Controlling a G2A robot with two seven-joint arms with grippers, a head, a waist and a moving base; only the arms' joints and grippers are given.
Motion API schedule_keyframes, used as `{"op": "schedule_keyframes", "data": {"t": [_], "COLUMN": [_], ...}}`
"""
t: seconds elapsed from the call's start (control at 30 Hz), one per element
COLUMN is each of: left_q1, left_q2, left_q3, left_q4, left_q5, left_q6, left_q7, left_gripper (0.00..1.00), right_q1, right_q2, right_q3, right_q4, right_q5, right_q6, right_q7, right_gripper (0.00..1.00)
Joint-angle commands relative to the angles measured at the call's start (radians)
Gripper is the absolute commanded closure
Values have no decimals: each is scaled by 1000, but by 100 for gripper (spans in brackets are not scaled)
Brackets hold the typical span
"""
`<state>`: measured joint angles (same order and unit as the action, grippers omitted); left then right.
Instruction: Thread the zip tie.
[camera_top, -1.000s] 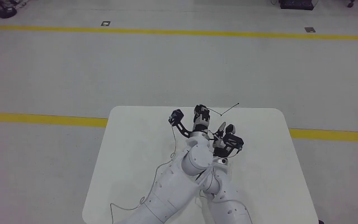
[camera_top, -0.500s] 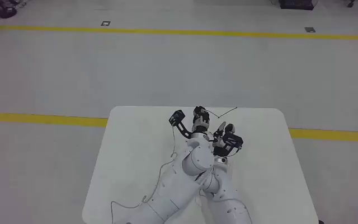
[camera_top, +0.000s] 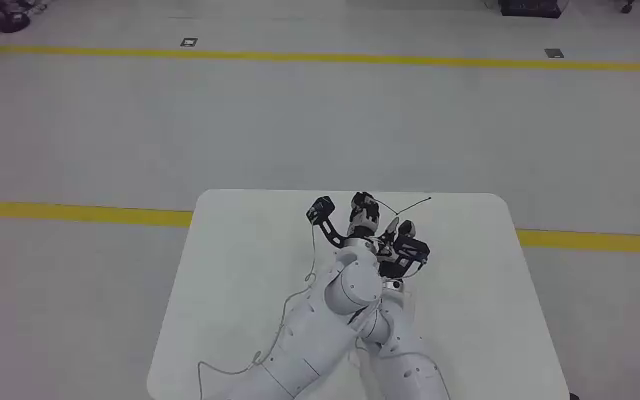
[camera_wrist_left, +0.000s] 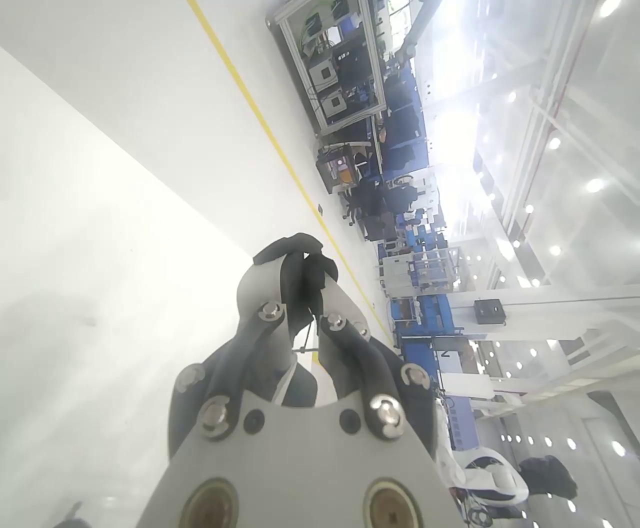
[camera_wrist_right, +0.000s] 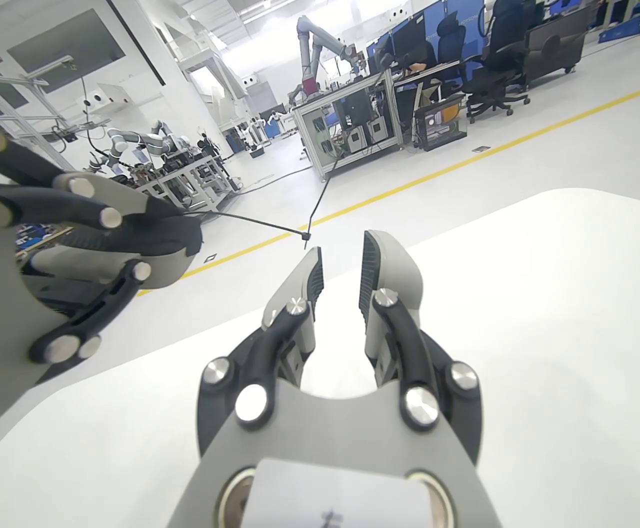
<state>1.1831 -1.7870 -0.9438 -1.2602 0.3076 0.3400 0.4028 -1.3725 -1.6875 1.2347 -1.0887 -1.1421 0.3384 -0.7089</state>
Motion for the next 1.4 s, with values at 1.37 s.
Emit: {"op": "schedule_keyframes", "data": {"t": [1.37], "left_q1": [-10], "left_q2": [-3], "left_q3": [16], "left_q4": [25], "left_q5": [18], "left_q6": [0], "left_q7": [-8], "left_gripper": [100], "right_q1": [23], "right_q2": [-7], "right_q3": [8], "right_q4": [51], "right_q5": [33], "right_q6": [-26], "right_q7": [-30], "right_gripper": [80]}}
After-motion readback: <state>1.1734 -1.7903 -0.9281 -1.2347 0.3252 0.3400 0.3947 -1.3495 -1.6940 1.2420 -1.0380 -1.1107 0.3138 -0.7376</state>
